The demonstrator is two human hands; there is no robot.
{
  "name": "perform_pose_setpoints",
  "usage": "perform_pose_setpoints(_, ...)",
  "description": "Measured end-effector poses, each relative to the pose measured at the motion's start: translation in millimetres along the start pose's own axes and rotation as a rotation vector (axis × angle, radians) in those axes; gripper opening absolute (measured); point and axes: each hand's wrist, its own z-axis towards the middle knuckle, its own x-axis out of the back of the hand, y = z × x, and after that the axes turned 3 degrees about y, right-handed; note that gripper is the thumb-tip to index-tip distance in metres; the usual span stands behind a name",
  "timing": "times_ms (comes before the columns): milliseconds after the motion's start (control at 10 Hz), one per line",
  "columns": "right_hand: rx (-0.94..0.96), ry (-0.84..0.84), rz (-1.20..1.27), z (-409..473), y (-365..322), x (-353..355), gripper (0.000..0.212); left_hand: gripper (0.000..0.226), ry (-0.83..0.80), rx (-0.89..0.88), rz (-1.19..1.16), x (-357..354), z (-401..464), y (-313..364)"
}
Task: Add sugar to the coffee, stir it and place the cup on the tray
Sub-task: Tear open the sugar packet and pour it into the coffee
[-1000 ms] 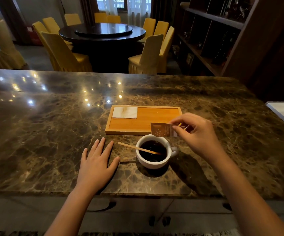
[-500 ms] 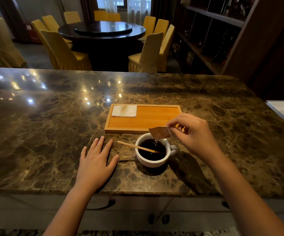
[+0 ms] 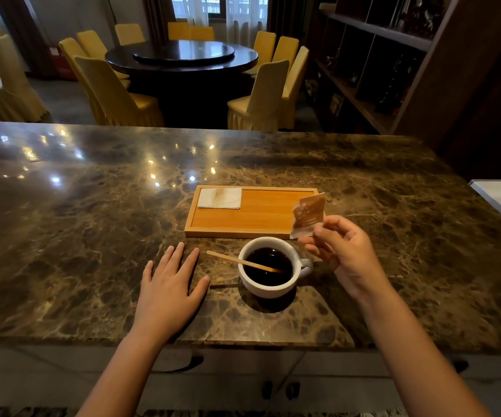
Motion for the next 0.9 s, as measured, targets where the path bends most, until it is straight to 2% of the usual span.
perform_pose_setpoints(100, -0.113, 0.039, 0.243, 4.4, -0.7, 2.3, 0.009, 0.079, 0.001, 0.001, 0.002, 0.1, -0.2, 0.1)
perform_pose_setpoints(300, -0.091, 0.137, 0.249, 19.3, -3.8, 6.5, 0.015, 0.079, -0.001, 0.003, 0.000, 0.2, -0.2, -0.3)
perform_pose_setpoints(400, -0.038, 0.241, -0.005, 33.8, -5.6, 10.9, 0.010, 0.079, -0.004, 0.002, 0.000, 0.6, -0.2, -0.2)
perform_pose_setpoints(500, 0.035, 0.375, -0.494, 61.3, 0.1, 18.3, 0.006, 0.079, -0.004, 0.003, 0.003, 0.5, 0.0, 0.3)
perform_pose_setpoints(700, 0.043, 0.417, -0.779, 98.1, 20.0, 20.9, 0.009, 0.077, 0.008, 0.011, 0.000, -0.5, 0.0, -0.1)
perform_pose_setpoints(900, 0.148, 0.455, -1.069, 108.8, 31.8, 21.2, 0.009, 0.077, 0.002, 0.012, -0.009, -0.2, 0.1, 0.2)
